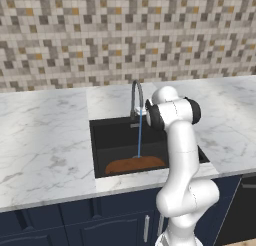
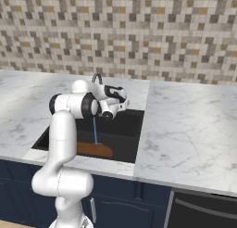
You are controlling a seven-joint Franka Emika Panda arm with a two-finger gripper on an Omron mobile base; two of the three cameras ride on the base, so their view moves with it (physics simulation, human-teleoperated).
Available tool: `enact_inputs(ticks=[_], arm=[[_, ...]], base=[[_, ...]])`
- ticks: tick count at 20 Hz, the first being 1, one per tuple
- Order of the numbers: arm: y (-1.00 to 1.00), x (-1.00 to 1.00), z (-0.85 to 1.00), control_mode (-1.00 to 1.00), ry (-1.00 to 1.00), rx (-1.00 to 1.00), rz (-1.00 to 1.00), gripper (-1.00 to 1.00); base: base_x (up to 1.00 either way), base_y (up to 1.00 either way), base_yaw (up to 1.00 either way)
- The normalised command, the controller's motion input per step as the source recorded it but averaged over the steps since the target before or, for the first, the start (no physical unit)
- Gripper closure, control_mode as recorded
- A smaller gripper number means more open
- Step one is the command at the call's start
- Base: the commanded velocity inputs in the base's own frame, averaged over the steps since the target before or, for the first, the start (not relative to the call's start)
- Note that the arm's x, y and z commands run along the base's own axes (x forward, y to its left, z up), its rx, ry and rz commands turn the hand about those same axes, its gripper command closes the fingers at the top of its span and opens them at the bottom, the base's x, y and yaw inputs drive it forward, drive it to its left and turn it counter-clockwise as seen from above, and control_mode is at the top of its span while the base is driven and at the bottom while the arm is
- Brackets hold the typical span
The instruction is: Turn on the sink faucet with hot water and rinse the cutting board for ten seconds, then turn off the faucet. Push the cutting board to reach the water if necessary.
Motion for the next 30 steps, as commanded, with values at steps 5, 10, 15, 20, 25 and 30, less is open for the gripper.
enact_inputs(ticks=[5,10,15,20,25,30], arm=[[-0.79,-0.29,0.11,-1.0,0.0,-0.01,-0.01,-1.0],[-0.45,-0.44,0.33,-1.0,0.0,0.0,0.0,-1.0],[-0.24,-0.31,0.24,-1.0,0.0,0.0,0.0,-1.0],[-0.18,-0.45,0.23,-1.0,0.0,0.0,0.0,-1.0],[-0.16,-0.45,0.38,-1.0,0.04,0.02,0.0,-1.0],[-0.28,-0.24,0.34,-1.0,0.19,0.11,0.05,-1.0]], base=[[0.0,0.0,0.0],[0.0,0.0,0.0],[0.0,0.0,0.0],[0.0,0.0,0.0],[0.0,0.0,0.0],[0.0,0.0,0.0]])
